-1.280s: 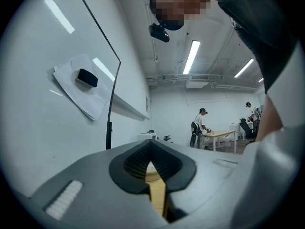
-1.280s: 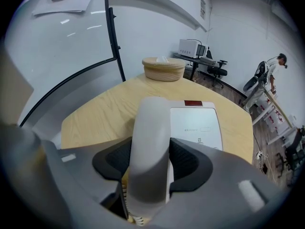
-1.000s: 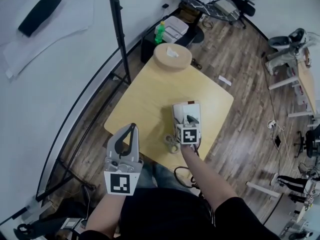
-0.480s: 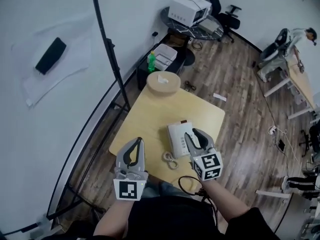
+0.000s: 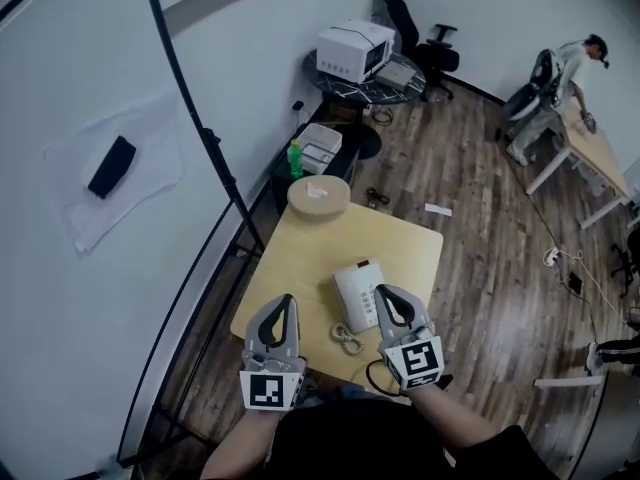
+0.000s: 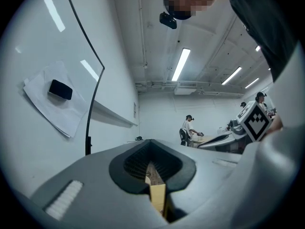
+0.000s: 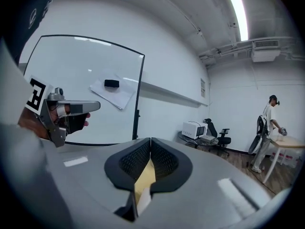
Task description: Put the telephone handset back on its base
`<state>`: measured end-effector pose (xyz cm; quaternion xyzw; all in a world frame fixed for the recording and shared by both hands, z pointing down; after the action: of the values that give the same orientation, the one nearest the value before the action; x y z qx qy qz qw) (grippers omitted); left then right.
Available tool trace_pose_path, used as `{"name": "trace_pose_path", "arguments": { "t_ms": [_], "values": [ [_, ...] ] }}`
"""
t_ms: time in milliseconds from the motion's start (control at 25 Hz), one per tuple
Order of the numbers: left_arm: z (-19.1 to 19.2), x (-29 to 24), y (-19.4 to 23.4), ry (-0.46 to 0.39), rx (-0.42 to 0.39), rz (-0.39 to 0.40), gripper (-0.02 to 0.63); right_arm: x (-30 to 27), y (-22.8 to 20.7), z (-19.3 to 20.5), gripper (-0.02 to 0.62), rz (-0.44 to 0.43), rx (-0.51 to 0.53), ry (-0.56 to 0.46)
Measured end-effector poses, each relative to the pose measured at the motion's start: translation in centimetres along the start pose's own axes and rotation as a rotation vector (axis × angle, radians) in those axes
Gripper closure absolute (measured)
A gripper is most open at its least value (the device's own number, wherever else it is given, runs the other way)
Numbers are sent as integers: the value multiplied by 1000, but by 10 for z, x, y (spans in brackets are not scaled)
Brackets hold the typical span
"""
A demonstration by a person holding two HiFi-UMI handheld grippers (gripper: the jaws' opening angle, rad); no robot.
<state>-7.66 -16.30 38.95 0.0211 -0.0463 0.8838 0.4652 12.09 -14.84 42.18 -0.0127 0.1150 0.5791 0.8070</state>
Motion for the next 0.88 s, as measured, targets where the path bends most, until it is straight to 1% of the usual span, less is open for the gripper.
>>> {"name": "trace_pose_path", "arguments": {
  "t_ms": [160, 360, 480, 720, 880],
  "values": [
    [-7, 1, -8, 4, 0, 12, 606, 9, 1, -4, 586, 11, -9, -23],
    [-14, 0, -12, -34, -13, 21, 606, 13, -1, -7, 588, 23, -14, -27],
    [-16, 1, -17, -35, -20, 29, 606, 15, -1, -8, 588, 24, -18, -34],
    [-11, -1, -16, -4, -6, 32, 606, 11, 1, -10, 588, 29, -9, -54],
    [-14, -1, -14, -15, -22, 32, 606, 11, 2, -13, 588, 32, -20, -57]
  ]
}}
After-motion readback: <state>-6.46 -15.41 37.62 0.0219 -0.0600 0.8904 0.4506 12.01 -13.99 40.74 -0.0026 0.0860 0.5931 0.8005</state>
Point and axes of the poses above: the fingertips, and each gripper's own axes: x backward along the fingers, y to its left, z out of its underside, the point moved 4 cm from there along x, backward along the fingers
